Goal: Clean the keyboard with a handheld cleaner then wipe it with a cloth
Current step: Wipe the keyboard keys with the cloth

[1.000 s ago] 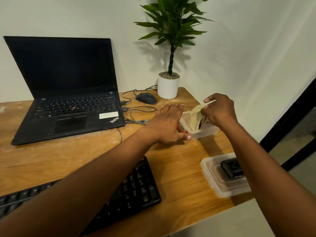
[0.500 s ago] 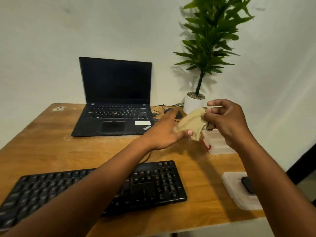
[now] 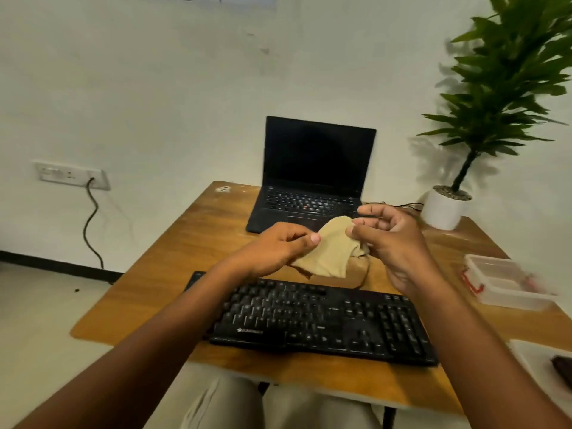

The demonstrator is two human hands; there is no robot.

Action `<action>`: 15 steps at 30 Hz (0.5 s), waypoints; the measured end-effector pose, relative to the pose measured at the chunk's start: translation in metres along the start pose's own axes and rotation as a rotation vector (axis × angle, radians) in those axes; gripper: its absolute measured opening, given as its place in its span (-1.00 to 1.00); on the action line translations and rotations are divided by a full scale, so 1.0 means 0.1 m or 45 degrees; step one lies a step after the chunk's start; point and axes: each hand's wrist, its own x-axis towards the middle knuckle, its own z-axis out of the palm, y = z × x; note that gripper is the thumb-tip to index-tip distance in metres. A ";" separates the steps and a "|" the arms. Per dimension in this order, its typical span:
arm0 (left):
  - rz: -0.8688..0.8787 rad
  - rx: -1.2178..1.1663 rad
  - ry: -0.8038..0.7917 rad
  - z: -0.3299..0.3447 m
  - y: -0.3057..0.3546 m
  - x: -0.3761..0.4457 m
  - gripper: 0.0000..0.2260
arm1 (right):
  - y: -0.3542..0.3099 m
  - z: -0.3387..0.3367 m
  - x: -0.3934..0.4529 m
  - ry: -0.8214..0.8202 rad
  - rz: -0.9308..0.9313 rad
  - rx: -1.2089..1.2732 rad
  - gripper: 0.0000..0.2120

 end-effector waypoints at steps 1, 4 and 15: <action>-0.038 -0.025 0.004 -0.08 -0.04 -0.10 -0.69 | 0.03 0.11 -0.01 -0.021 0.018 0.023 -0.60; -0.112 -0.119 0.021 -0.26 -0.19 -0.32 -0.79 | 0.14 0.37 -0.06 -0.076 0.094 0.096 -0.60; -0.177 -0.498 0.026 -0.62 -0.49 -0.77 -0.80 | 0.50 0.90 -0.28 -0.557 0.702 0.516 -0.61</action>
